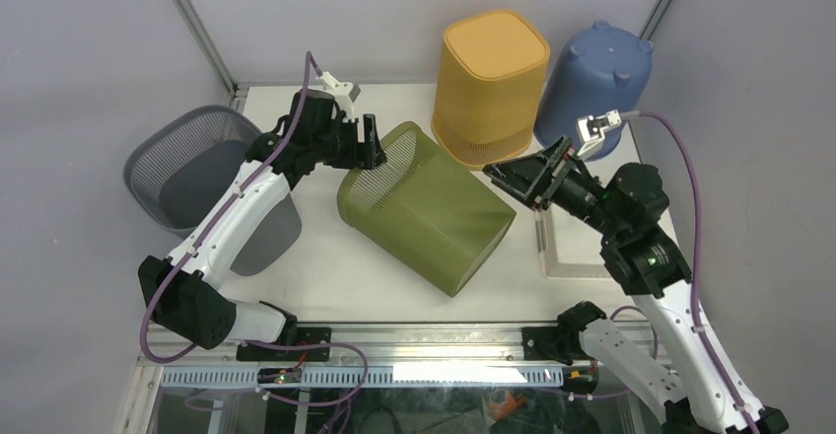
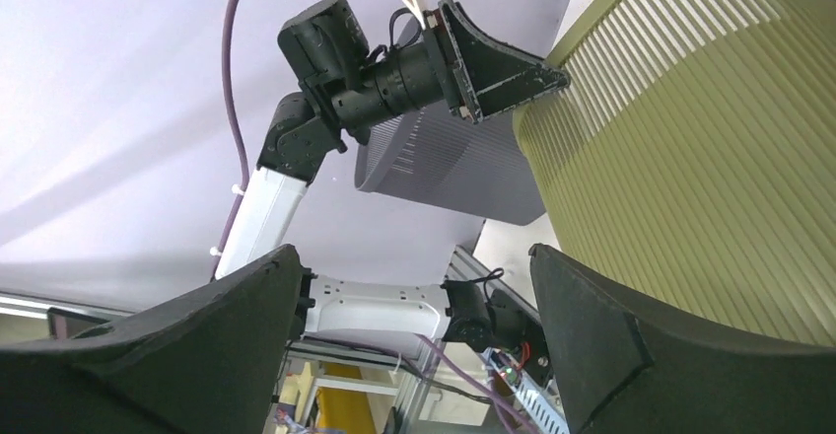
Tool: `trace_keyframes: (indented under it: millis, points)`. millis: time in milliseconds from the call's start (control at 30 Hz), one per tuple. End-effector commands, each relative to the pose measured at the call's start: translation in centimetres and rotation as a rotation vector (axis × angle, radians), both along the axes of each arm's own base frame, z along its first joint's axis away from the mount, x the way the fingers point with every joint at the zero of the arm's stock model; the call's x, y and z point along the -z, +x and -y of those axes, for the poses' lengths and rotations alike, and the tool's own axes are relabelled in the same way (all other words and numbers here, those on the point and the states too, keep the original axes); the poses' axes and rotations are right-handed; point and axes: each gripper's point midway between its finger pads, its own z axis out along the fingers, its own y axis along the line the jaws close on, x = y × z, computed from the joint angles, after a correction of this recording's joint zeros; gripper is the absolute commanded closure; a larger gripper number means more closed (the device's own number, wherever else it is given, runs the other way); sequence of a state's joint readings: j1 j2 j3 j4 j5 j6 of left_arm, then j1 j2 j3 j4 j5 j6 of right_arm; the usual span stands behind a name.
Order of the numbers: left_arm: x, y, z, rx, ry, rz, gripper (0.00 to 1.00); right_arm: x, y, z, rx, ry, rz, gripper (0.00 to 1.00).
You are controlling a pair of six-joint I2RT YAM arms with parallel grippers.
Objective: Turn the large container upside down
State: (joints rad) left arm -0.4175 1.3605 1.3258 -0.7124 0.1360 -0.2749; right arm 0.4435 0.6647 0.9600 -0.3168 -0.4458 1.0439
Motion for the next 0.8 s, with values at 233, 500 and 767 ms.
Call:
trace_keyframes:
  millis: [233,500,767]
  points:
    - [0.7,0.3,-0.6,-0.004,0.046,0.0,0.27,7.1,-1.2,3.8,0.178,-0.205,-0.257,0.09]
    - [-4.9,0.8,-0.9,-0.03,0.013,0.123,0.24,12.2,-4.1,4.4,0.19,-0.064,-0.419,0.1]
    - [-6.2,0.9,-2.1,-0.082,0.037,0.16,0.23,12.6,-2.1,2.8,0.17,0.051,-0.421,0.1]
